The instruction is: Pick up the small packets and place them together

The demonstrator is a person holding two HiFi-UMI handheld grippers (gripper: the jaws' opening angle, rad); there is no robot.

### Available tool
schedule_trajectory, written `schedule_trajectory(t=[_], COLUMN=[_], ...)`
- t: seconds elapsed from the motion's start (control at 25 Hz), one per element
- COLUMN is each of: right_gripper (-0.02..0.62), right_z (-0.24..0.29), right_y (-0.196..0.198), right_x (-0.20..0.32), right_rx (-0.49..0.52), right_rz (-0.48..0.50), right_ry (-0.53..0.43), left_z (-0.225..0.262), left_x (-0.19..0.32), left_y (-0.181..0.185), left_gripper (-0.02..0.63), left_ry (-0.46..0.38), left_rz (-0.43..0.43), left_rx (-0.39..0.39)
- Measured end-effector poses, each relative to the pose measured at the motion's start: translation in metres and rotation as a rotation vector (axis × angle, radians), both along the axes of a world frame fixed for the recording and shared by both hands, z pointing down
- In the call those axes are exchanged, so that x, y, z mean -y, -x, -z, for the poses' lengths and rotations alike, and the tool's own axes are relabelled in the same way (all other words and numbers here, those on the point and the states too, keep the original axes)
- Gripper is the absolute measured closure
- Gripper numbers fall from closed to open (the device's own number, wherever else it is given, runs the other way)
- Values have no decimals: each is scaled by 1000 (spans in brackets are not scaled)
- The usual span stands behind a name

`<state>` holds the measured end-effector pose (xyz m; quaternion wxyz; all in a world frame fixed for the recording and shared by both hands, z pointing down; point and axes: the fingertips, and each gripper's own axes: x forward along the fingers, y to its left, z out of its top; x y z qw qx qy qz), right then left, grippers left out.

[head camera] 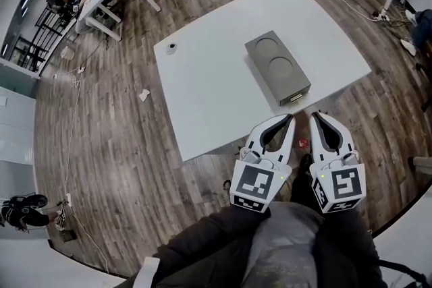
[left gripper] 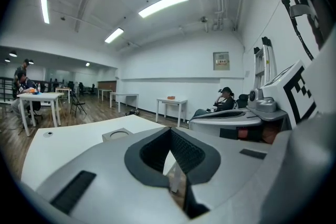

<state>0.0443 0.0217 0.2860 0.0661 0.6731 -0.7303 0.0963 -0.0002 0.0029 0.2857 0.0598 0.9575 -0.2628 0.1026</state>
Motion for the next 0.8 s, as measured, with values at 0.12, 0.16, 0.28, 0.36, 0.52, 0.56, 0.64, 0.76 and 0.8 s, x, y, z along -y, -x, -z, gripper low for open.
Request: schedule_trajectory(t=[0.12, 0.16, 0.28, 0.36, 0.52, 0.56, 0.64, 0.76, 0.8], right_gripper=[589, 589, 589, 589, 589, 589, 589, 589, 589], right_z=[-6, -9, -19, -25, -27, -24, -18, -10, -8], right_y=[-15, -19, -30, -36, -42, -42, -41, -35, -33], right_x=[18, 23, 36, 44, 60, 63, 69, 76, 79], right_rx=[7, 12, 28, 36, 44, 45, 41, 29, 25], right_rz=[53, 71, 121, 156, 231, 248, 276, 306, 310], right_ry=[13, 19, 39, 49, 47, 40, 20, -6, -13], left_z=[-3, -6, -16, -22, -24, -22, -17, -5, -2], left_x=[16, 20, 30, 35, 46, 48, 52, 62, 66], left_y=[-14, -18, -30, -38, -47, -48, -46, -38, -35], left_gripper=[603, 603, 603, 603, 603, 603, 603, 603, 603], left_ry=[8, 15, 40, 50, 56, 53, 40, 5, -6], left_rz=[51, 67, 110, 137, 200, 216, 244, 282, 292], left_rx=[12, 18, 36, 47, 58, 58, 54, 42, 37])
